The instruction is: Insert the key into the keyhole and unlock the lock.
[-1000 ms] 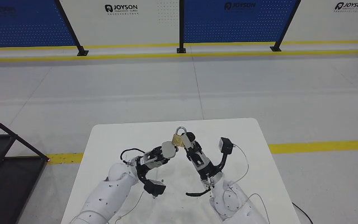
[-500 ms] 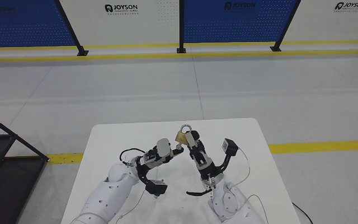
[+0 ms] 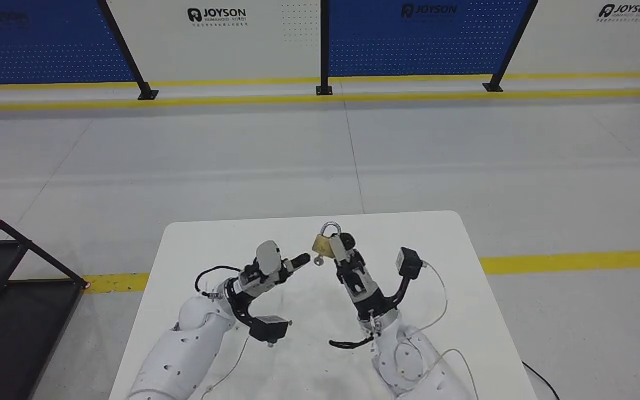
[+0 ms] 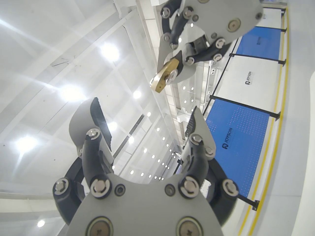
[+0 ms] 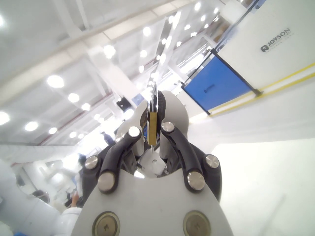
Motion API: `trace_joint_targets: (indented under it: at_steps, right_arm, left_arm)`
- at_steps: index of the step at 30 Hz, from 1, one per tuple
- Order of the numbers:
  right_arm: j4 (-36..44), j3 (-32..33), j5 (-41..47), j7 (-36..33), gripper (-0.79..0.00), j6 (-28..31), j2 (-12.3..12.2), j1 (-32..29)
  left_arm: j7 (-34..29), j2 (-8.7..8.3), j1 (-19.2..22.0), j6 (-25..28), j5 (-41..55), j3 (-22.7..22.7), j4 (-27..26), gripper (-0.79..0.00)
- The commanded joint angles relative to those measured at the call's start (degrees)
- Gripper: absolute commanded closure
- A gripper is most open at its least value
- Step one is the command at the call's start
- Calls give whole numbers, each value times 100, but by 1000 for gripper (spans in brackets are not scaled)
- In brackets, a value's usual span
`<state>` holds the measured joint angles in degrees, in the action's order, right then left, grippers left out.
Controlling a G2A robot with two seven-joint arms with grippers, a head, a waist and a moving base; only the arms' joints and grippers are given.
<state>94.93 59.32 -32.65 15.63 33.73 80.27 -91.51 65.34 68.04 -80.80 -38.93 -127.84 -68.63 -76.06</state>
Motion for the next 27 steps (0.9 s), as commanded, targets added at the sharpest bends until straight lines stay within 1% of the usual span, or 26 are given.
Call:
trace_joint_targets:
  at_steps: [1, 2, 4, 6, 7, 10, 12, 14, 16, 17, 18, 20, 22, 23, 27]
  right_arm:
    - [197, 105, -65, -265, 0, -146, -36, -96]
    - [292, 175, -173, -425, 0, -271, -61, -148]
    - [490, 266, -278, -843, 0, -436, -109, -259]
    - [706, 385, -346, -1183, 0, -673, -151, -370]
    - [789, 419, -360, -1426, 0, -785, -172, -420]
    - [1087, 567, -289, -2063, 0, -1163, -228, -514]
    - [1256, 634, -172, -2458, 0, -1360, -257, -552]
    - [1398, 712, -73, -2848, 0, -1588, -286, -570]
    - [1505, 744, 136, -3174, 0, -1730, -306, -579]
    - [1544, 767, 155, -3335, 0, -1824, -318, -568]
    - [1579, 758, 245, -3471, 0, -1877, -325, -567]
    - [1612, 754, 465, -3863, 0, -1996, -343, -524]
    - [1628, 764, 616, -4050, 0, -2087, -356, -487]
    - [1626, 763, 664, -4129, 0, -2121, -362, -456]
    - [1558, 682, 692, -4111, 0, -2221, -364, -341]
  left_arm:
    - [-125, -30, -42, -127, -286, -104, -21, -650]
    - [-145, -51, -64, -146, -458, -144, -7, -637]
    - [-187, -91, -79, -188, -750, -212, -49, -656]
    - [-198, -137, -94, -199, -1045, -266, -81, -637]
    - [-256, -154, -108, -258, -1124, -296, -101, -625]
    - [-190, -209, -99, -192, -1263, -319, -171, -606]
    - [-178, -244, -112, -179, -1291, -350, -192, -573]
    - [-100, -278, -99, -101, -1392, -337, -225, -520]
    - [-120, -298, -103, -121, -1452, -306, -252, -514]
    - [-141, -302, -98, -142, -1443, -280, -260, -499]
    - [-161, -306, -87, -162, -1446, -252, -262, -465]
    - [-194, -311, -61, -195, -1461, -185, -262, -446]
    - [-219, -313, -28, -220, -1472, -110, -260, -440]
    - [-234, -314, -14, -235, -1477, -74, -253, -425]
    - [-275, -323, 52, -276, -1523, 62, -222, -397]
